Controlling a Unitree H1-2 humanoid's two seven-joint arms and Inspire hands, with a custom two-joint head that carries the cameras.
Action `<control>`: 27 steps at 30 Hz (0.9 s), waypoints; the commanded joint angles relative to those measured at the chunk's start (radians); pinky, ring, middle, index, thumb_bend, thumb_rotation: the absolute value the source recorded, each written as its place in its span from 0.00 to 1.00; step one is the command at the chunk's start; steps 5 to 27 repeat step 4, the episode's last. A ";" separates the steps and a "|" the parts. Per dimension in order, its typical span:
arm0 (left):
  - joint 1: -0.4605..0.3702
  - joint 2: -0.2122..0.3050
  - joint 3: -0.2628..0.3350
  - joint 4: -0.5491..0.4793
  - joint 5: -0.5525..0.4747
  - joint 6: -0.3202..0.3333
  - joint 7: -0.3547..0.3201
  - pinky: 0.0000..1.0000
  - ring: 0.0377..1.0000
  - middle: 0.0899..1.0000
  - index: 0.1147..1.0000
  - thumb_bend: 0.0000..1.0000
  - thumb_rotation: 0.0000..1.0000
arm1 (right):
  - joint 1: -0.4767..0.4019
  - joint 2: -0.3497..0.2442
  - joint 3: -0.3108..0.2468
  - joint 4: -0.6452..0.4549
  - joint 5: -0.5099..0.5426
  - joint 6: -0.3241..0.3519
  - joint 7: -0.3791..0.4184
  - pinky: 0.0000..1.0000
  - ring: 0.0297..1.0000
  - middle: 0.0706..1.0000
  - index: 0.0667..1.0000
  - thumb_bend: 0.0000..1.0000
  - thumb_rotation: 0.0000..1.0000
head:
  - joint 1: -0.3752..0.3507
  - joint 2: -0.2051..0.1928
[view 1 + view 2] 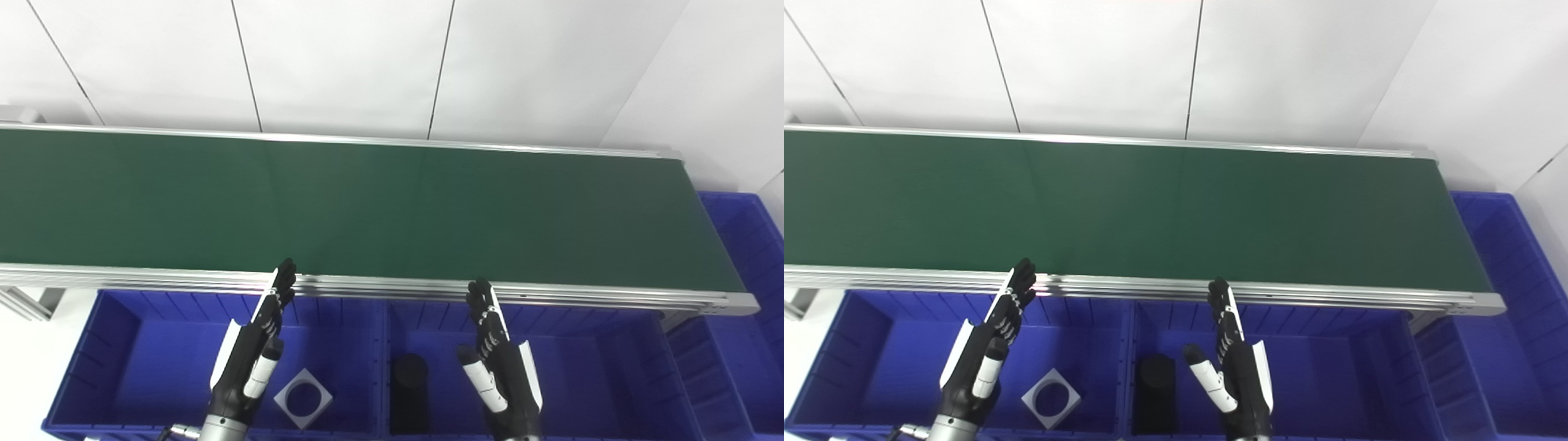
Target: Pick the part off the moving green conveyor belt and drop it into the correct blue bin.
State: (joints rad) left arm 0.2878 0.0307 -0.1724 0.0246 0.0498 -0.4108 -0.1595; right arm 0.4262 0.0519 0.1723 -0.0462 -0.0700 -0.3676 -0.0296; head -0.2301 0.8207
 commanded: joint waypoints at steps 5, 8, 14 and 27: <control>-0.013 0.000 0.001 -0.002 0.009 -0.052 0.017 0.99 1.00 1.00 1.00 0.79 1.00 | -0.006 0.001 0.000 -0.032 0.003 -0.001 0.010 1.00 0.98 0.98 1.00 0.77 0.75 | 0.001 0.001; -0.013 0.000 0.001 -0.002 0.009 -0.052 0.017 0.99 1.00 1.00 1.00 0.79 1.00 | -0.006 0.001 0.000 -0.032 0.003 -0.001 0.010 1.00 0.98 0.98 1.00 0.77 0.75 | 0.001 0.001; -0.013 0.000 0.001 -0.002 0.009 -0.052 0.017 0.99 1.00 1.00 1.00 0.79 1.00 | -0.006 0.001 0.000 -0.032 0.003 -0.001 0.010 1.00 0.98 0.98 1.00 0.77 0.75 | 0.001 0.001; -0.013 0.000 0.001 -0.002 0.009 -0.052 0.017 0.99 1.00 1.00 1.00 0.79 1.00 | -0.006 0.001 0.000 -0.032 0.003 -0.001 0.010 1.00 0.98 0.98 1.00 0.77 0.75 | 0.001 0.001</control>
